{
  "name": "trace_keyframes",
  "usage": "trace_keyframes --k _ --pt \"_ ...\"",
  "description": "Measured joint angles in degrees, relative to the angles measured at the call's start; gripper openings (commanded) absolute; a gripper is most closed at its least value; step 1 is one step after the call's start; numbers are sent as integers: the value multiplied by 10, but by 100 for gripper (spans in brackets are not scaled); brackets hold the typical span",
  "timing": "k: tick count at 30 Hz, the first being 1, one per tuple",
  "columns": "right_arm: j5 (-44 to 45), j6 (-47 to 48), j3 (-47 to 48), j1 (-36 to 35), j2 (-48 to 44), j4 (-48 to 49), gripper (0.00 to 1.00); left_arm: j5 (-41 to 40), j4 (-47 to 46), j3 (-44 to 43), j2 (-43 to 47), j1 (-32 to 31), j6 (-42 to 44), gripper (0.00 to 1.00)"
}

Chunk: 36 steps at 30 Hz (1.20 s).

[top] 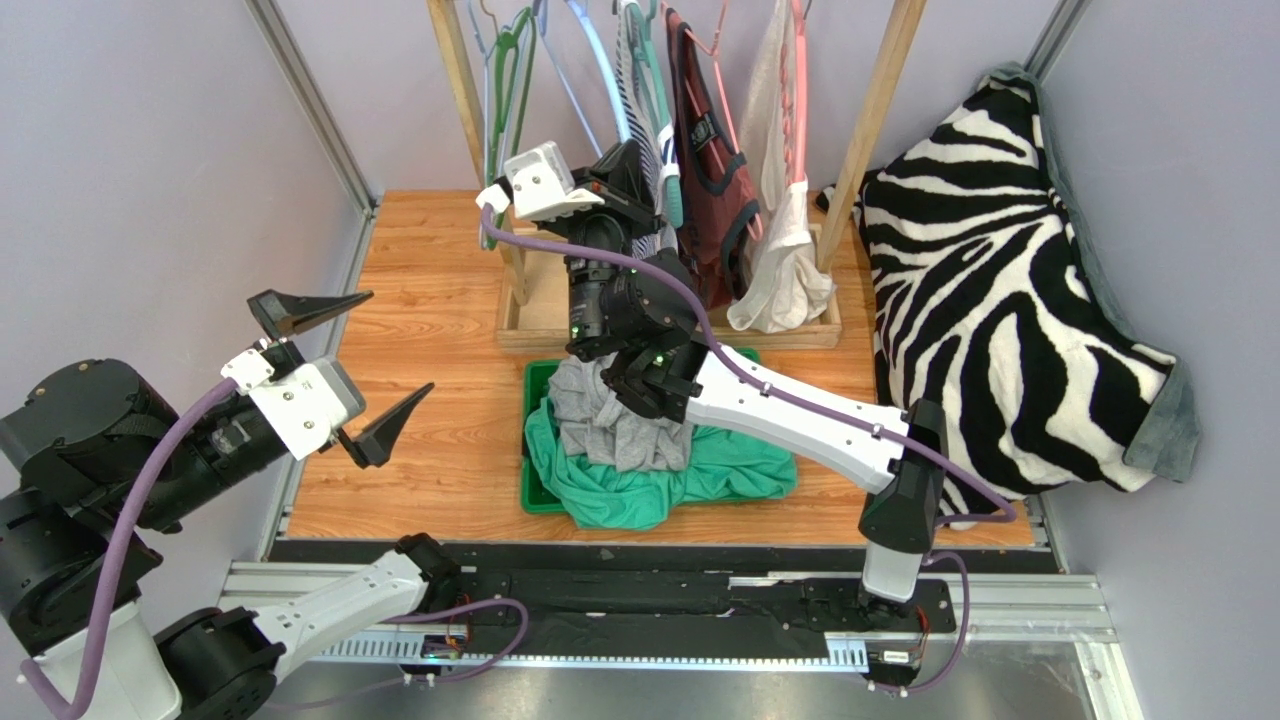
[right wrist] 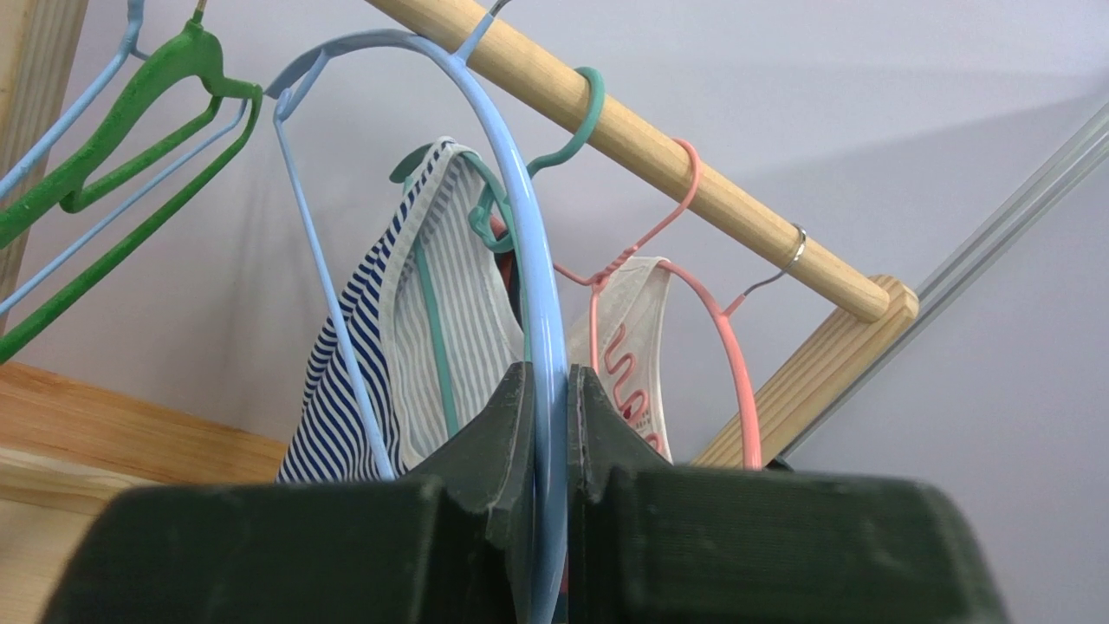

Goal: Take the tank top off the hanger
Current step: Place the hanger at the clothesline.

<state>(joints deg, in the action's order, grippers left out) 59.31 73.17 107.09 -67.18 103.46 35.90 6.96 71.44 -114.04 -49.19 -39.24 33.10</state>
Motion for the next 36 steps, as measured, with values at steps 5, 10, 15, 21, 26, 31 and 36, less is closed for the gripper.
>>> trace_keyframes --k 5,10,15,21,26,31,36 --pt "-9 -10 10 17 18 -9 0 0 0 0 0 0 0 99" --pt "-12 -33 17 37 37 -35 0 0 0 0 0 0 0 99" --pt "-15 -66 21 50 56 -70 0 0 0 0 0 0 0 99" --pt "-30 -108 56 52 82 -107 0 0 0 0 0 0 0 99" --pt "-40 -143 84 49 101 -137 0 0 0 0 0 0 0 99" --pt "-41 -177 89 46 106 -164 34 0 0 0 -2 0 0 99" --pt "-39 -259 70 46 81 -236 51 0 0 0 -3 0 0 99"
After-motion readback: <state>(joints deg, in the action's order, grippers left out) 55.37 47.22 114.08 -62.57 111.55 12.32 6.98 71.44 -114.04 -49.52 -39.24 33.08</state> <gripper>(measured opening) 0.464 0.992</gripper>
